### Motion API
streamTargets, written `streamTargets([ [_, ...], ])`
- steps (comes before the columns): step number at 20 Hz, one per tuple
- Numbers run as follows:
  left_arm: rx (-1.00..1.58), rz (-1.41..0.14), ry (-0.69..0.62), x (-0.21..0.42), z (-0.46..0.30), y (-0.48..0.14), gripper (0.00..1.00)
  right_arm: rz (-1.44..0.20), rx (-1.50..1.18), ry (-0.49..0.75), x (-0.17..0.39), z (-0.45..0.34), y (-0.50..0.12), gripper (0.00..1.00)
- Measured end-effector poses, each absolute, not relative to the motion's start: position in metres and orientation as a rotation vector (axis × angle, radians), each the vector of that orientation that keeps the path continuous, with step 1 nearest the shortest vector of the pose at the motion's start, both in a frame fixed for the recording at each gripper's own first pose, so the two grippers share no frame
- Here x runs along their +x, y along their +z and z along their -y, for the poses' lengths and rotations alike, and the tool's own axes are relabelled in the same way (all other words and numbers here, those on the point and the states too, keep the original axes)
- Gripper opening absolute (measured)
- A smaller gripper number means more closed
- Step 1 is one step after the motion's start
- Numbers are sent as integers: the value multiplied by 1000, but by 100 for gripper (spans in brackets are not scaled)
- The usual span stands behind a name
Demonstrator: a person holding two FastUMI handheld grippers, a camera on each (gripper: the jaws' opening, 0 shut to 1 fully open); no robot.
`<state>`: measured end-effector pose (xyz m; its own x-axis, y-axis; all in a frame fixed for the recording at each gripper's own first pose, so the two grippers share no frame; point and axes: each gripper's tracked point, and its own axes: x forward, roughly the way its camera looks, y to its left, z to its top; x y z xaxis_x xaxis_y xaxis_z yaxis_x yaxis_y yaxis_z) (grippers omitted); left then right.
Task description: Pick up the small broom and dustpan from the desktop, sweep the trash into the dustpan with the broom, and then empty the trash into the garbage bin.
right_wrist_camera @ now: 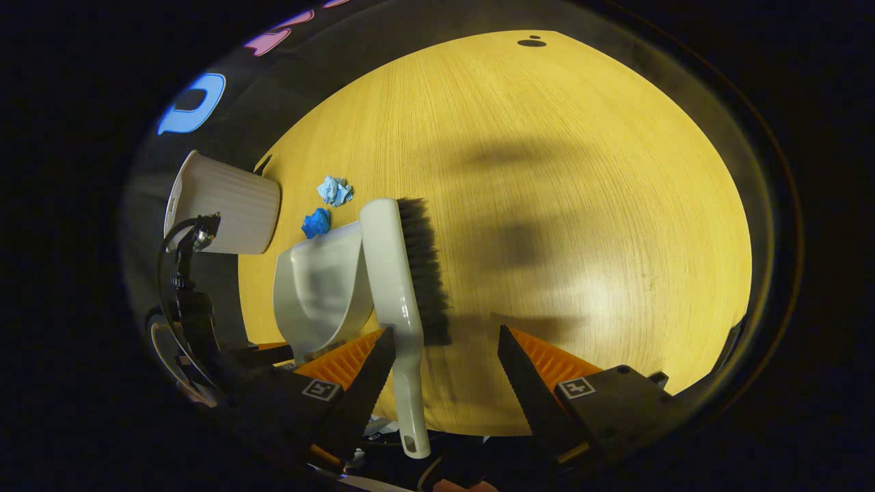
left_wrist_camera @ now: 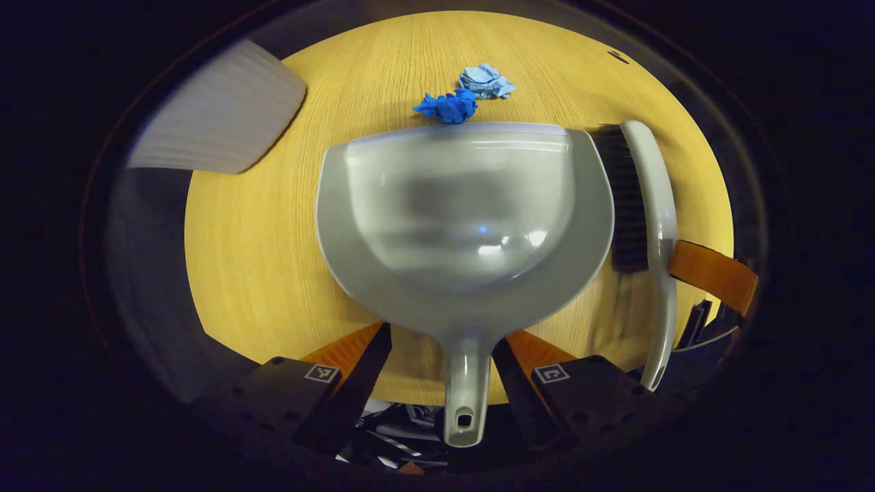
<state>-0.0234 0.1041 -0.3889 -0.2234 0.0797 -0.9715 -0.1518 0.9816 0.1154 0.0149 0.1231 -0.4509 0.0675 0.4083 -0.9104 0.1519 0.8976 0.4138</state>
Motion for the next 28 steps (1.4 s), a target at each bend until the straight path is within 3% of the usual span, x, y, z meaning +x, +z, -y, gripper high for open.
streamTargets([
  [8, -103, -1831, 162, -14, -95, -400, 85, -1550, 409, 126, 15, -127, -443, 99],
  [12, -109, -1820, 102, -15, -93, -403, 87, -1612, 342, 157, 2, -149, -439, 99],
  [16, -150, -1814, 97, -15, -91, -403, 77, -1653, 223, 153, -3, -148, -453, 99],
  [26, -183, -1811, 124, -14, -89, -404, 73, -1731, 16, 85, -11, -145, -490, 100],
  [27, -199, -1812, 139, -15, -88, -404, 73, -1743, 12, 84, -13, -145, -487, 87],
  [28, -212, -1810, 151, -16, -87, -404, 73, -1745, 13, 83, -12, -145, -488, 99],
])
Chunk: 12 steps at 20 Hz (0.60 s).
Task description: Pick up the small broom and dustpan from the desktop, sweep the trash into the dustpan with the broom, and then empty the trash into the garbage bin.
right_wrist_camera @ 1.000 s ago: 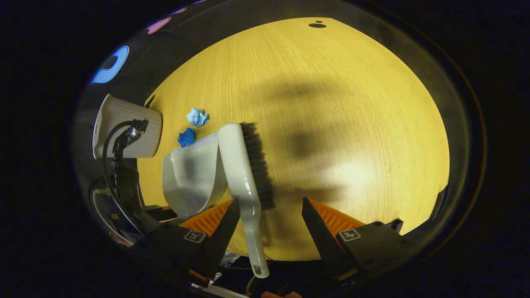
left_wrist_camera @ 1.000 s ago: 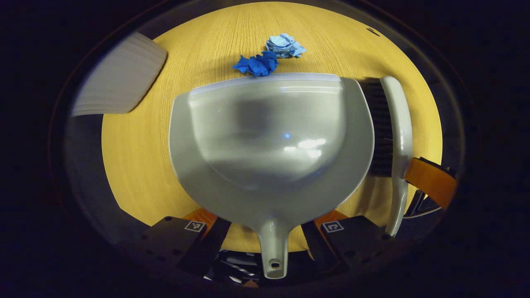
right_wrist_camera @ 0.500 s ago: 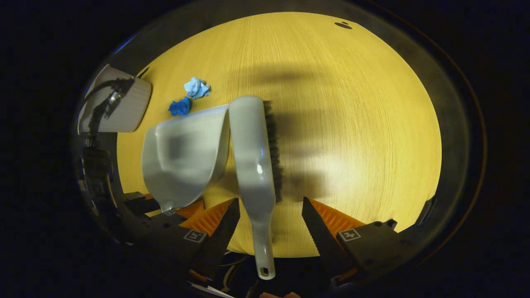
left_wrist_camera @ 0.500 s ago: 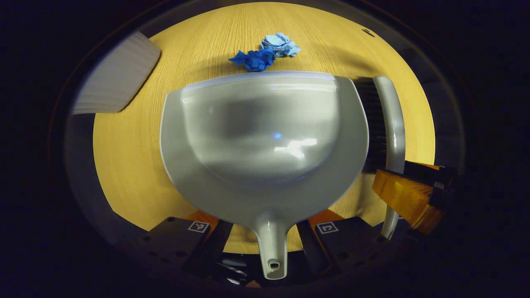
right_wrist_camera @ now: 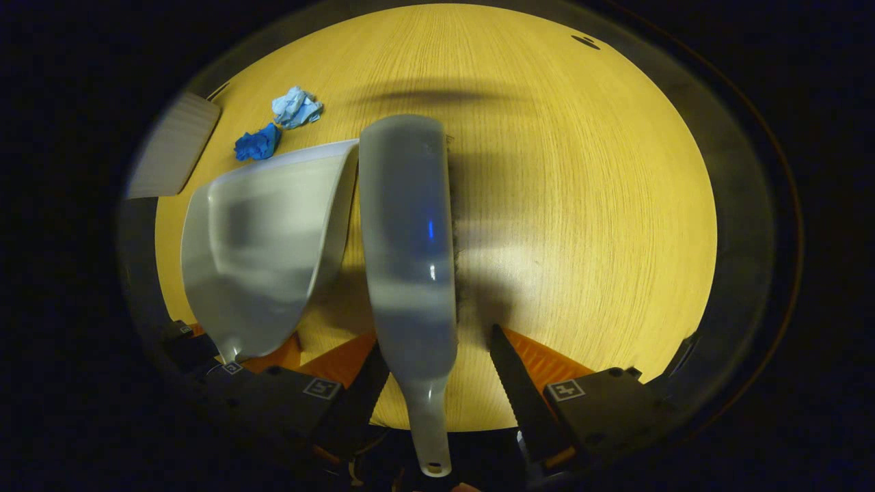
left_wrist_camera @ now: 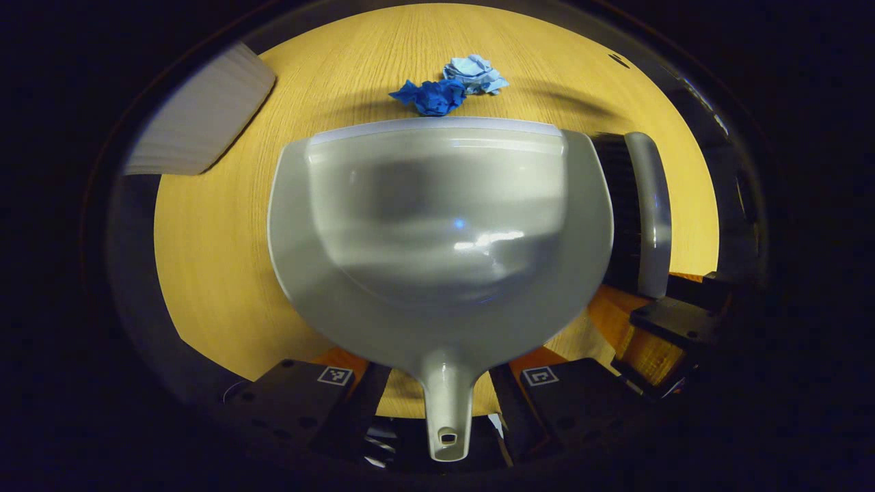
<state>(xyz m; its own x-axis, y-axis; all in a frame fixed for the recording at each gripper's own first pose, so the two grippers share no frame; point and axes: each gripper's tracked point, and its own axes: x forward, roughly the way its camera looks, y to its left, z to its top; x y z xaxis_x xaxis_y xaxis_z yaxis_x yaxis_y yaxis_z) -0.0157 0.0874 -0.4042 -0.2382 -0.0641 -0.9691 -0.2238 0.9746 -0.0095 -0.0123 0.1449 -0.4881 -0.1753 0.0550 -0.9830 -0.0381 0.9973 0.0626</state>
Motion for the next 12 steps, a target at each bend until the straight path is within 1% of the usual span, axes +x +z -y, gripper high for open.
streamTargets([
  [1, -215, -1806, 154, -15, -87, -404, 73, -1744, 14, 81, -12, -145, -487, 87],
  [2, -216, -1799, 159, -16, -87, -404, 73, -1737, 19, 75, -12, -145, -489, 99],
  [4, -223, -1794, 166, -16, -86, -405, 73, -1723, 36, 55, -11, -145, -489, 89],
  [5, -223, -1798, 163, -16, -87, -404, 73, -1720, 39, 48, -11, -145, -489, 93],
  [6, -226, -1801, 165, -16, -87, -404, 73, -1724, 41, 45, -11, -145, -489, 93],
  [7, -235, -1800, 174, -16, -86, -404, 73, -1728, 42, 43, -11, -145, -489, 99],
  [8, -258, -1797, 193, -17, -85, -404, 73, -1731, 47, 33, -13, -145, -490, 93],
  [9, -286, -1787, 217, -16, -83, -405, 72, -1760, 74, 15, -17, -147, -489, 97],
  [10, -308, -1779, 236, -19, -81, -407, 66, -1767, 104, -10, -20, -149, -491, 77],
  [11, -309, -1776, 233, -19, -80, -406, 60, -1759, 114, -9, -20, -149, -486, 61],
  [12, -283, -1769, 208, -17, -81, -403, 43, -1757, 97, 19, -19, -148, -490, 45],
])
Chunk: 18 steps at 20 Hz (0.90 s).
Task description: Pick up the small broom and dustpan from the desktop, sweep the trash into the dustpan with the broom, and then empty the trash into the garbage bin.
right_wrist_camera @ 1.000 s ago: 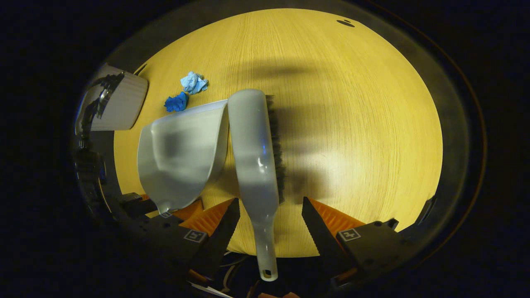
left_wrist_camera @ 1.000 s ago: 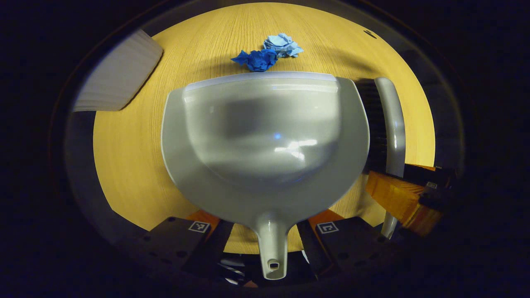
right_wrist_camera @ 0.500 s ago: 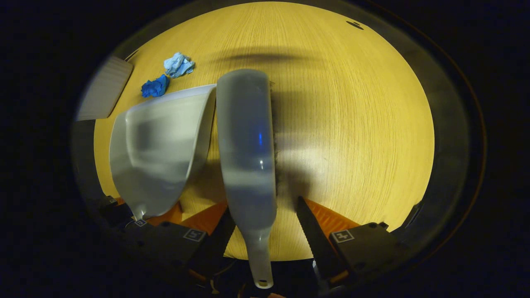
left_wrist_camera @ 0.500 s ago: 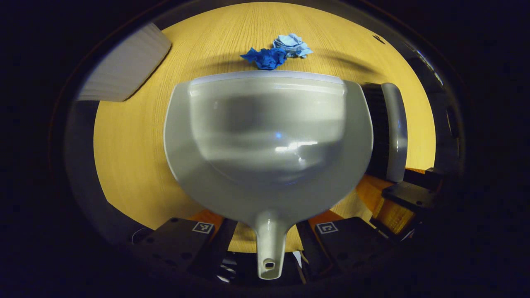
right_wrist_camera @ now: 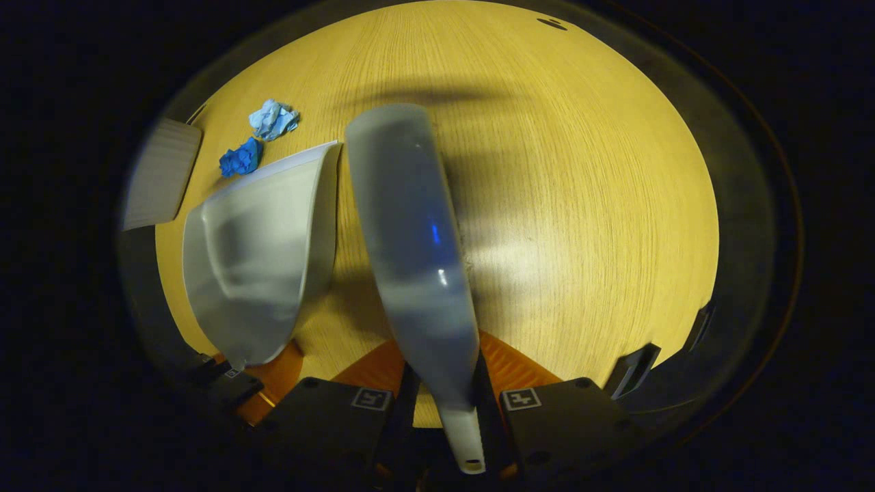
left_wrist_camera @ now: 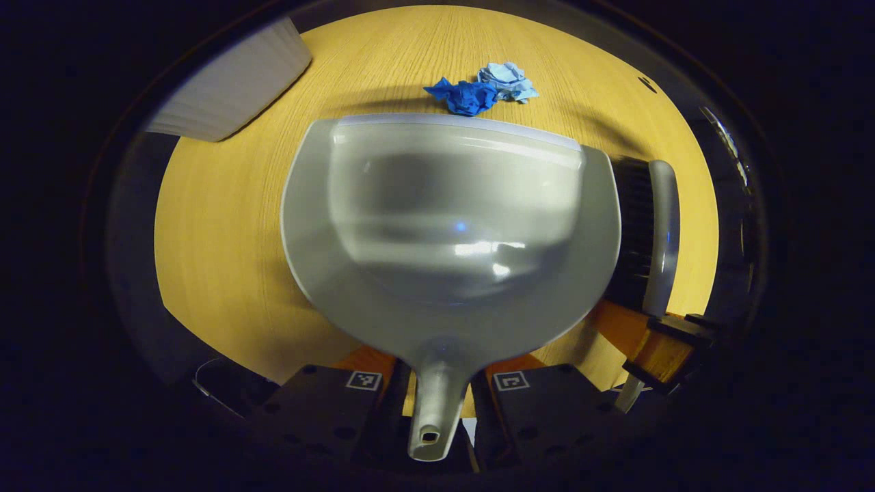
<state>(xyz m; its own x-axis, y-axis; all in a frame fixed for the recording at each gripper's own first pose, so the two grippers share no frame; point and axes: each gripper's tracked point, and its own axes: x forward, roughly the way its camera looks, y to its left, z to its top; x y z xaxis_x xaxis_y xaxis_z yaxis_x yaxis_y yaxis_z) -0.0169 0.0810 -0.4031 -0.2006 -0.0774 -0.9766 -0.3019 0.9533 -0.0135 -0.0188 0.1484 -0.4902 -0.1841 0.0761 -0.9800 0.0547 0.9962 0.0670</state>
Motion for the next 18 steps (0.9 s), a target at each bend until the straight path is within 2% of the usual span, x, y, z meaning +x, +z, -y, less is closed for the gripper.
streamTargets([
  [1, -257, -1773, 178, -19, -80, -407, 42, -1747, 81, 47, -22, -148, -488, 45],
  [2, -228, -1773, 149, -18, -80, -405, 34, -1744, 73, 74, -23, -146, -486, 45],
  [5, -194, -1786, 79, -18, -84, -407, 30, -1734, 78, 151, -25, -153, -486, 23],
  [6, -157, -1786, 56, -20, -91, -406, 28, -1717, 64, 198, -23, -155, -482, 29],
  [7, -121, -1782, 32, -22, -100, -404, 28, -1679, 38, 245, -14, -156, -475, 20],
  [8, -92, -1782, 10, -25, -108, -402, 28, -1637, -16, 299, -2, -154, -467, 30],
  [9, -82, -1776, -16, -26, -113, -401, 28, -1585, -98, 338, 15, -151, -459, 20],
  [10, -67, -1765, -46, -27, -117, -401, 28, -1525, -158, 376, 39, -150, -450, 31],
  [11, -51, -1749, -74, -27, -124, -400, 28, -1485, -199, 408, 63, -151, -443, 20],
  [14, 23, -1730, -98, -35, -145, -395, 28, -1357, -374, 487, 148, -153, -440, 19],
  [16, 30, -1729, -98, -40, -151, -394, 28, -1356, -445, 531, 180, -161, -456, 19],
  [17, 32, -1735, -91, -44, -153, -395, 28, -1366, -484, 549, 198, -170, -465, 30],
  [18, 36, -1745, -89, -48, -155, -397, 28, -1369, -518, 568, 209, -177, -475, 19],
])
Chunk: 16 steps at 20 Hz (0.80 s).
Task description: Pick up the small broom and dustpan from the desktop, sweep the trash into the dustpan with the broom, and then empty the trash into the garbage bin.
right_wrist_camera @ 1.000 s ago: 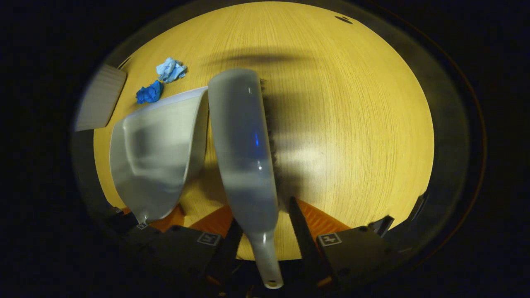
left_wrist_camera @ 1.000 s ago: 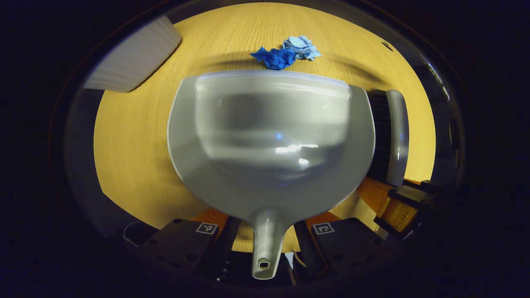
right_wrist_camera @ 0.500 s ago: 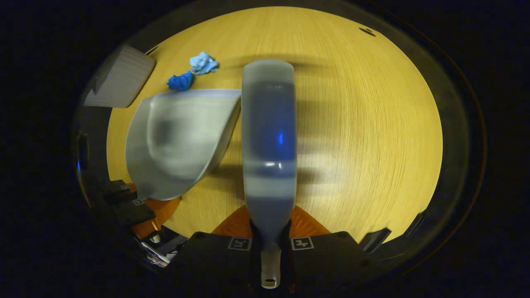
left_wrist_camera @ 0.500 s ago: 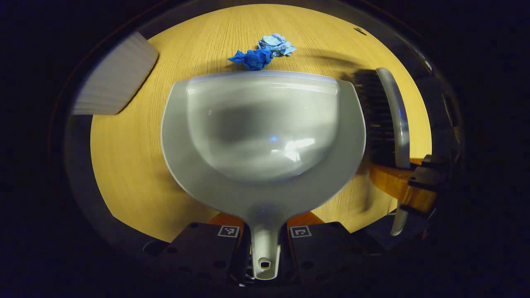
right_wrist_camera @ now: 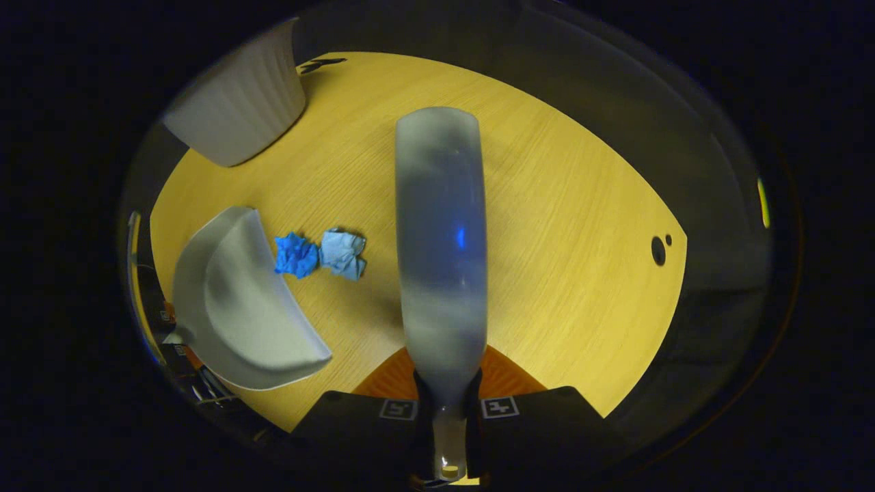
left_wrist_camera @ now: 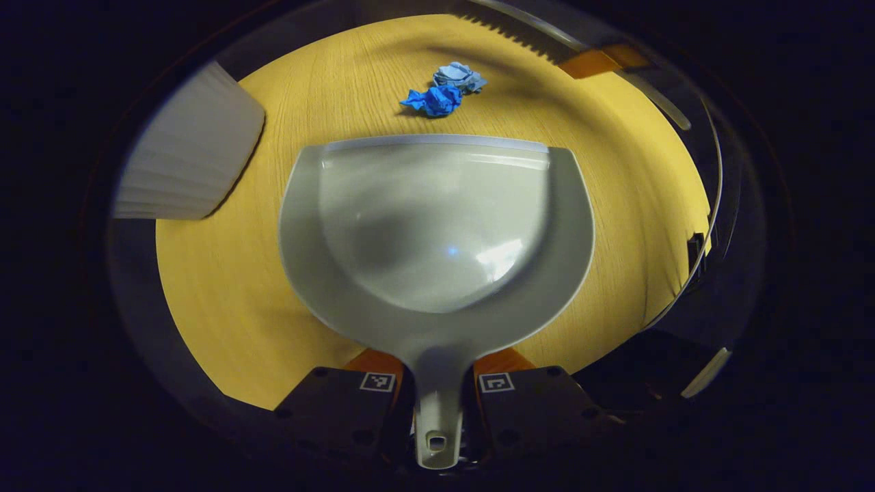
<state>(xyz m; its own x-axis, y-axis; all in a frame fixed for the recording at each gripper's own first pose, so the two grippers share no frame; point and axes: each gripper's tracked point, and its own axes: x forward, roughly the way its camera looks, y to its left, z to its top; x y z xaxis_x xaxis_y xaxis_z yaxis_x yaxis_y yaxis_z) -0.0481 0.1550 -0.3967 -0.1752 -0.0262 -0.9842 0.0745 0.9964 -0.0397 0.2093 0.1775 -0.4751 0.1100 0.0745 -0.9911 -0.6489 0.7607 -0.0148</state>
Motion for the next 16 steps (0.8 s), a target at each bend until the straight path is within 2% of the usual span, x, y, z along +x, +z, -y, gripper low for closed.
streamTargets([
  [3, 60, -1783, -70, -59, -158, -404, 28, -1348, -698, 626, 233, -192, -505, 19],
  [4, 66, -1756, -76, -56, -158, -404, 28, -1337, -752, 630, 238, -192, -515, 25],
  [5, 67, -1767, -86, -58, -159, -403, 28, -1355, -788, 628, 230, -188, -518, 19],
  [6, 65, -1764, -95, -59, -159, -403, 28, -1342, -847, 620, 230, -188, -515, 30],
  [7, 65, -1767, -102, -59, -159, -404, 28, -1306, -915, 648, 228, -192, -516, 19],
  [10, 95, -1771, -112, -61, -160, -402, 28, -1238, -1125, 748, 215, -197, -513, 19],
  [11, 102, -1772, -116, -61, -160, -402, 28, -1242, -1156, 808, 204, -200, -509, 8],
  [12, 111, -1774, -125, -61, -161, -402, 28, -1271, -1147, 867, 190, -203, -504, 19],
  [16, 188, -1780, -186, -71, -167, -404, 28, -1499, -912, 1063, 121, -189, -507, 19],
])
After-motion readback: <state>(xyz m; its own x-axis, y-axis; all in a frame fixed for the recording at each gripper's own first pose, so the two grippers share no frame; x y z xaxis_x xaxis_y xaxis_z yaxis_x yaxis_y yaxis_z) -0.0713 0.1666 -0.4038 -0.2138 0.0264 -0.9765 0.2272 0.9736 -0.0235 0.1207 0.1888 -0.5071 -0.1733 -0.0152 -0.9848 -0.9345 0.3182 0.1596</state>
